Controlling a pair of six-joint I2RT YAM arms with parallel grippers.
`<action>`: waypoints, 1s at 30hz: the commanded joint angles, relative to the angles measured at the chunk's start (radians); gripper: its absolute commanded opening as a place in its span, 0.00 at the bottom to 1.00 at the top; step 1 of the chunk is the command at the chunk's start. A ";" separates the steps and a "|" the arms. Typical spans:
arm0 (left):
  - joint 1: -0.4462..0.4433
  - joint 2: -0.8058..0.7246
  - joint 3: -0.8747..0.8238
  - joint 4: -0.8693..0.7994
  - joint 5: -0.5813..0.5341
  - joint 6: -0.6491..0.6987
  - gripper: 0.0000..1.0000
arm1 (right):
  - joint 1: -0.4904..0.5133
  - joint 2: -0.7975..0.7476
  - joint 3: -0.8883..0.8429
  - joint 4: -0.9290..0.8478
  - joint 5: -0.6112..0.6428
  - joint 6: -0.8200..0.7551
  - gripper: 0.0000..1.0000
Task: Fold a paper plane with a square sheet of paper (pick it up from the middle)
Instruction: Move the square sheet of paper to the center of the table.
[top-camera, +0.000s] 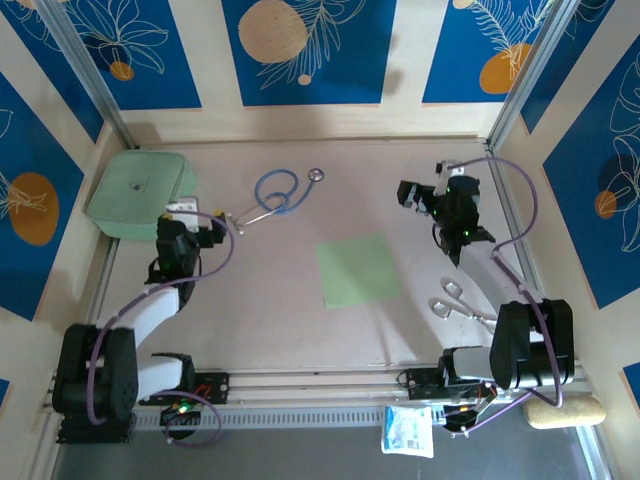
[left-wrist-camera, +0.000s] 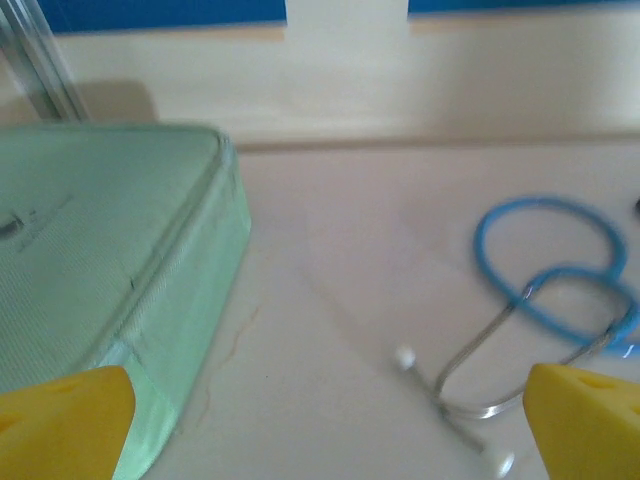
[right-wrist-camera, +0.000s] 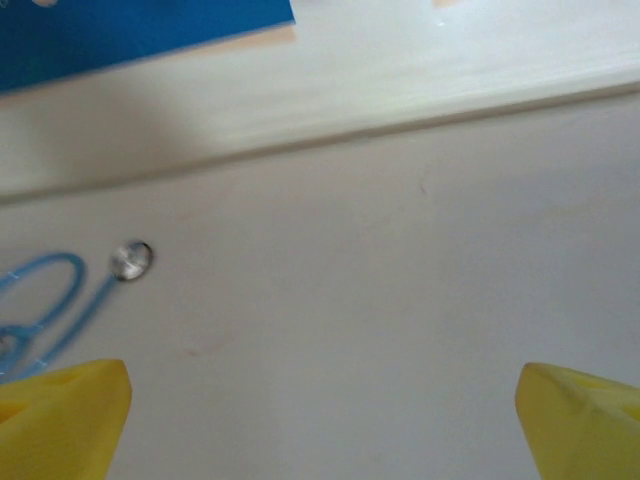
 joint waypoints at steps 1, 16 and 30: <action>0.009 -0.093 0.118 -0.335 0.023 -0.189 0.99 | 0.027 0.005 0.096 -0.347 -0.068 0.180 0.99; 0.010 -0.062 0.185 -0.506 0.277 -0.356 0.99 | 0.346 0.266 0.156 -0.639 -0.264 0.294 0.97; 0.009 -0.029 0.215 -0.574 0.228 -0.422 0.99 | 0.417 0.446 0.191 -0.588 -0.122 0.407 0.96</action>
